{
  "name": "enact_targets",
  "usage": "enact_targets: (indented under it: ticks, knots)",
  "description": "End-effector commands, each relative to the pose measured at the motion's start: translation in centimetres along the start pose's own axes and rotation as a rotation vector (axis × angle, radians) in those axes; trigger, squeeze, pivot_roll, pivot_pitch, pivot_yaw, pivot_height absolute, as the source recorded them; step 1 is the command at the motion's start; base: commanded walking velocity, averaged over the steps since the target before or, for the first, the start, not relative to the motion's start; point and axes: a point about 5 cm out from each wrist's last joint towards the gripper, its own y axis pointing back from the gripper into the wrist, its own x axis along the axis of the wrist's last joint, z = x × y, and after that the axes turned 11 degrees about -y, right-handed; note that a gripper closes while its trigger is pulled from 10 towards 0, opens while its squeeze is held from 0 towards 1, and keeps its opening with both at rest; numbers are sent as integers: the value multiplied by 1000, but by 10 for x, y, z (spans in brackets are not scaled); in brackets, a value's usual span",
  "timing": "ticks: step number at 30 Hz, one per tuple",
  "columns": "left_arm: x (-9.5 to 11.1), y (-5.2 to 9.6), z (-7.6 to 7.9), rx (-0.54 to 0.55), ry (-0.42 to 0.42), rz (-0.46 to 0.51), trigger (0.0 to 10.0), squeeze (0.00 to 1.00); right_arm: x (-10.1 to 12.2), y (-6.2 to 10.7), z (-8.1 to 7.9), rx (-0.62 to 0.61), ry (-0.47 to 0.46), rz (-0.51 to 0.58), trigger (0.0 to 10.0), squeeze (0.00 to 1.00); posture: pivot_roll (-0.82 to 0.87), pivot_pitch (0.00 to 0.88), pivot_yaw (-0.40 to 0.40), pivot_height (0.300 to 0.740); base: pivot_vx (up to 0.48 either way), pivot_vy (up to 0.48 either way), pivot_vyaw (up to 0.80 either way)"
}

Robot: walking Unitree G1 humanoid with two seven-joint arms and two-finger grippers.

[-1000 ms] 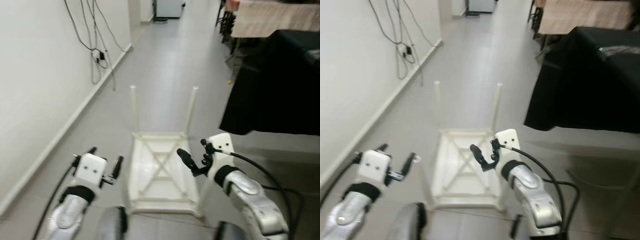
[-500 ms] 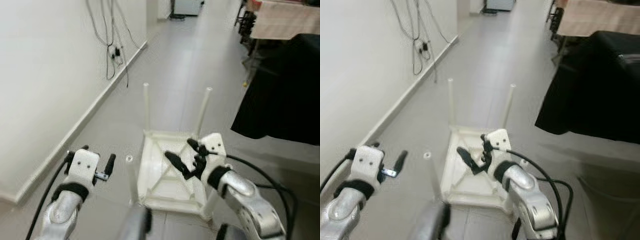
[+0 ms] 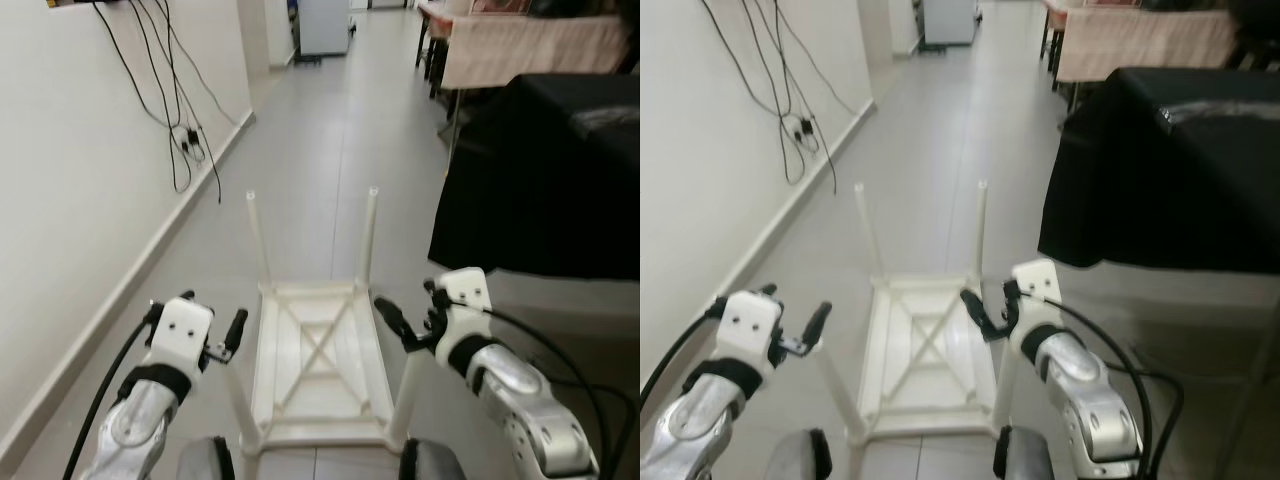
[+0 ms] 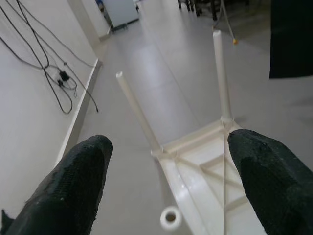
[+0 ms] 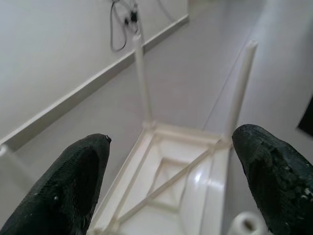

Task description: Building children table

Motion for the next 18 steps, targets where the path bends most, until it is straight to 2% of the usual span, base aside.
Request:
enact_targets:
  ticks: [1,7,8,9,10,13,15,17,18]
  knots:
    - [-4,0,-3,0,4,-22,10000,0,-3,0,0,-11,8,-19,10000,0,-30,89,19,465,0,0,0]
    - [-6,-3,-8,22,35,-43,10000,0,-9,0,9,-61,40,-77,10000,0,-34,96,21,465,0,0,0]
    - [-11,-5,-13,45,70,-66,10000,0,-14,-1,17,-109,50,-128,10000,0,-40,104,20,465,0,0,0]
    - [-11,-5,-13,45,70,-66,10000,0,-14,-1,17,-109,50,-128,10000,0,-40,104,20,465,0,0,0]
    - [-16,-7,-18,67,97,-90,10000,0,-17,-3,25,-156,60,-158,10000,0,-44,111,16,465,0,0,0]
    - [-16,-7,-18,67,97,-90,10000,0,-17,-3,25,-156,60,-158,10000,0,-44,111,16,465,0,0,0]
    - [-28,-14,-29,108,124,-143,10000,0,-20,-11,41,-252,24,-209,10000,0,-51,138,4,465,0,0,0]
    - [-28,-14,-29,108,124,-143,10000,0,-20,-11,41,-252,24,-209,10000,0,-51,138,4,465,0,0,0]
    - [-35,-17,-34,126,139,-170,10000,0,-19,-17,48,-290,-5,-222,10000,0,-57,163,-5,465,0,0,0]
